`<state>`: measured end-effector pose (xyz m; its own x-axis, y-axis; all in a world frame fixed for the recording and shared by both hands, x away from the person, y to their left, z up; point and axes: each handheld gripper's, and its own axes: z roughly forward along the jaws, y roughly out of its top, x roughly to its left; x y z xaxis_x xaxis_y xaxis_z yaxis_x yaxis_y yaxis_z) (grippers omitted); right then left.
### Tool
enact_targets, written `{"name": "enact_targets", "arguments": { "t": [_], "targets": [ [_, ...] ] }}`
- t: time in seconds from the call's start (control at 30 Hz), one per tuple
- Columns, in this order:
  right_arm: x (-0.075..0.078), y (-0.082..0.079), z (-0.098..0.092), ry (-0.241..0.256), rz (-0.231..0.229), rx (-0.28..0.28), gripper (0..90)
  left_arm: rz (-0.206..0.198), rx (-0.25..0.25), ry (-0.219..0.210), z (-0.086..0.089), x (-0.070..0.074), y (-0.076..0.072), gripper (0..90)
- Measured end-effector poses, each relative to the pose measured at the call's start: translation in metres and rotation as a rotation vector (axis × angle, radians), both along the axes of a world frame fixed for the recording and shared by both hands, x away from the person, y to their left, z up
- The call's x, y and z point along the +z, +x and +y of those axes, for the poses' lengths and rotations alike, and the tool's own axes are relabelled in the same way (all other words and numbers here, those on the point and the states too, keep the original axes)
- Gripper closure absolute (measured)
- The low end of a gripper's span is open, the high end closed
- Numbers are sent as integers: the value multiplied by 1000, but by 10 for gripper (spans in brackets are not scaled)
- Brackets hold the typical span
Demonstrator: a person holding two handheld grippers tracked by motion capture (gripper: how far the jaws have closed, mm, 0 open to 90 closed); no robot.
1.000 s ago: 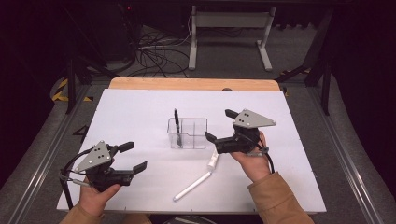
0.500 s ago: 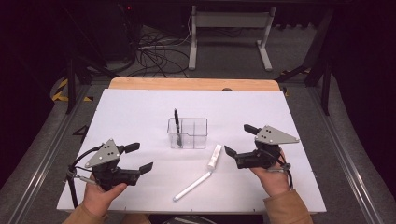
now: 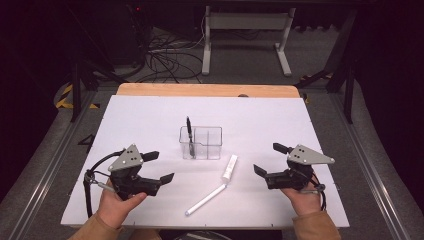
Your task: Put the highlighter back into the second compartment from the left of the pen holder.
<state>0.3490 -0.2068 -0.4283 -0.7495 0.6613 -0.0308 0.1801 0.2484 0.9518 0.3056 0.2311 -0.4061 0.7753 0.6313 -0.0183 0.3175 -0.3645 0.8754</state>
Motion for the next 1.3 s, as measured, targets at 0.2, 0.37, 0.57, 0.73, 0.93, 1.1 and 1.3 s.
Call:
{"name": "enact_targets", "arguments": {
  "t": [0.2, 0.37, 0.57, 0.73, 0.93, 1.1, 1.3],
  "targets": [
    [0, 1, -3, 15, 17, 4, 61, 20, -7, 9, -7, 2, 1, 164],
    [0, 1, -5, 19, 19, -13, 61, 35, 5, -12, -9, 4, 1, 136],
    [2, -2, -4, 9, -13, -31, 83, 75, -5, -20, -14, 6, 2, 138],
    [3, -3, -4, 4, -16, -46, 83, 72, -17, 22, -20, 9, 1, 168],
    [4, -4, -4, -7, -20, -48, 104, 121, -36, 32, -33, 9, 3, 177],
    [4, -4, -5, -8, -17, -51, 117, 156, -60, 63, -47, 7, 5, 191],
    [4, -4, -5, -9, -16, -45, 131, 156, -85, 101, -63, 4, 6, 218]
  ]
}}
